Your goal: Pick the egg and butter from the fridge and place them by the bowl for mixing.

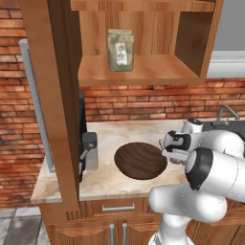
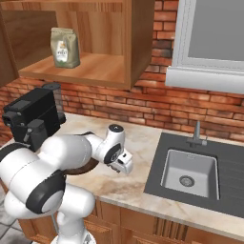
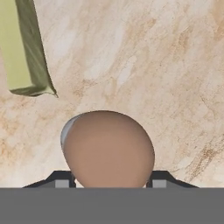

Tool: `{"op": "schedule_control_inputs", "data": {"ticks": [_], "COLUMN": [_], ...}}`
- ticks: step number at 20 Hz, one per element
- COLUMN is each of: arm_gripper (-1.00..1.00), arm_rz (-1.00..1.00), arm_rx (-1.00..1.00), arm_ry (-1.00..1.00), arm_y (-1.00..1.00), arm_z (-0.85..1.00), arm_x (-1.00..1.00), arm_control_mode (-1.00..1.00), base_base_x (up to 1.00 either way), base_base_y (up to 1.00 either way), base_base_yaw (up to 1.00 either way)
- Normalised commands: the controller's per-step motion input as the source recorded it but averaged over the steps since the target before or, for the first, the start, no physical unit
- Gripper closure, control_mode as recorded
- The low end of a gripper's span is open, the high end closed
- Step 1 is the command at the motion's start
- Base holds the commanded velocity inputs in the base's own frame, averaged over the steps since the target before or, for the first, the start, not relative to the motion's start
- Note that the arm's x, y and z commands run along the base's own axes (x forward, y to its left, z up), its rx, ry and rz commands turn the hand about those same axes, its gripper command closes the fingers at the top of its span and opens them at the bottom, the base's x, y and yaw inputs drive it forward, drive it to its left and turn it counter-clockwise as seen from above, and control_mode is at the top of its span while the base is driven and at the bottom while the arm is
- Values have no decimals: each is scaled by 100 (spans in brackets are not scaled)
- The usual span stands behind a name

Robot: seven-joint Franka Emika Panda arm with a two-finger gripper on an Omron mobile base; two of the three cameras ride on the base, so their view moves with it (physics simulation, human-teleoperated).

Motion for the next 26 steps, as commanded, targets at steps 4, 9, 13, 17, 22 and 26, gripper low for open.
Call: {"op": "schedule_control_inputs", "data": {"ticks": [4,9,13,17,22,26], "arm_gripper": [100,100,-100,-100,-100,-100], "arm_rz": [-3,-3,-2,-2,-3,-1], "arm_rx": [2,1,0,0,0,2], "arm_ry": [0,0,-1,-1,-1,0], "arm_y": [0,0,0,-3,-5,-11], "arm_z": [-21,-23,-21,-17,-15,-7], "arm_x": [0,0,-1,-6,-6,-7], "arm_control_mode": [-100,-100,-100,-100,-100,-100], "base_base_x": [0,0,0,0,0,0], "base_base_y": [0,0,0,0,0,0], "base_base_yaw": [0,0,0,0,0,0]}}
